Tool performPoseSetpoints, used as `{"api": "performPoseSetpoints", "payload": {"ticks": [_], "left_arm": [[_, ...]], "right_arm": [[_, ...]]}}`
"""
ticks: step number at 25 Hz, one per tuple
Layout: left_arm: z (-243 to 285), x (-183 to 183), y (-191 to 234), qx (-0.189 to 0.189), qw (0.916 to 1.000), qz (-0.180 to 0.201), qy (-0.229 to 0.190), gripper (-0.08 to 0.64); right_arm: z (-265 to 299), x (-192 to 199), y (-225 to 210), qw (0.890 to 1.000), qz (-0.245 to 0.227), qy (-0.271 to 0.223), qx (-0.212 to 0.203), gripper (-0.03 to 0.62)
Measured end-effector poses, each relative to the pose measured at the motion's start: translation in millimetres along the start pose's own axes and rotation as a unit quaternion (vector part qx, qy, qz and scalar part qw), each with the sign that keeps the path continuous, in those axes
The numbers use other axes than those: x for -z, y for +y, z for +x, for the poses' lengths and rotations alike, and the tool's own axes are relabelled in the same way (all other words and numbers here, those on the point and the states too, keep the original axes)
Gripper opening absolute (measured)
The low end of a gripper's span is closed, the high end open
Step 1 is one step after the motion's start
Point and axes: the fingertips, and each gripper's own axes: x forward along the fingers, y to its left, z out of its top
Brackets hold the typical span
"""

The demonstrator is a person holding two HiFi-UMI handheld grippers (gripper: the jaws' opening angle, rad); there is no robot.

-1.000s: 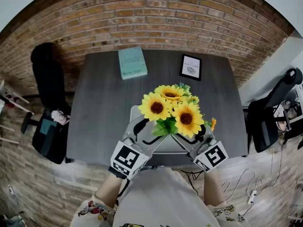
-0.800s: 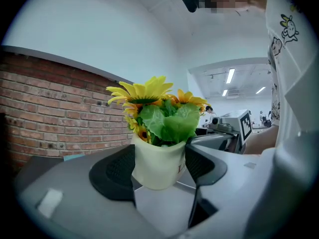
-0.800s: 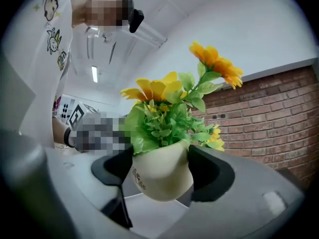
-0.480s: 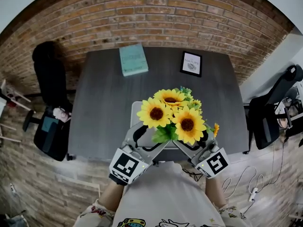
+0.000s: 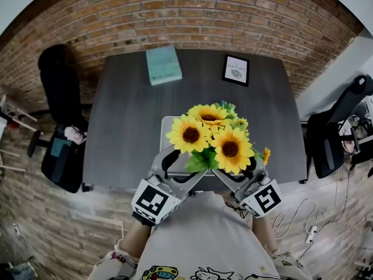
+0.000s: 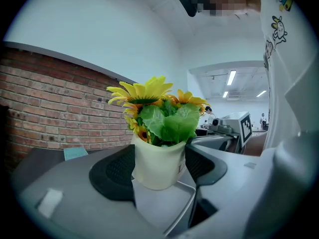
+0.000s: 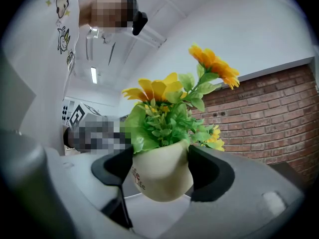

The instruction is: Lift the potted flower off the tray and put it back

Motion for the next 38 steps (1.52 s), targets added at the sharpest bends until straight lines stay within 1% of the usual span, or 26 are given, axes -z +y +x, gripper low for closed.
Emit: {"api": "performPoseSetpoints", "payload": {"ticks": [17, 35, 38], "left_arm": [[-0.8, -2.3, -2.8, 0.002, 1.0, 0.004, -0.003, 0.321], [7.4, -1.9, 10.2, 0.002, 1.0, 0.0, -0.001, 0.321], [10.8, -1.5, 13.8, 0.002, 1.0, 0.006, 0.002, 0.321]], "right_arm": [[-2.9, -1.6, 1.2, 1.0, 0.003, -0.005, 0.003, 0.345], [8.1, 1.1, -9.3, 1.0, 0.01, -0.002, 0.0, 0.344], [10.9, 2.9, -13.3, 1.0, 0.012, -0.002, 0.001, 0.344]]}}
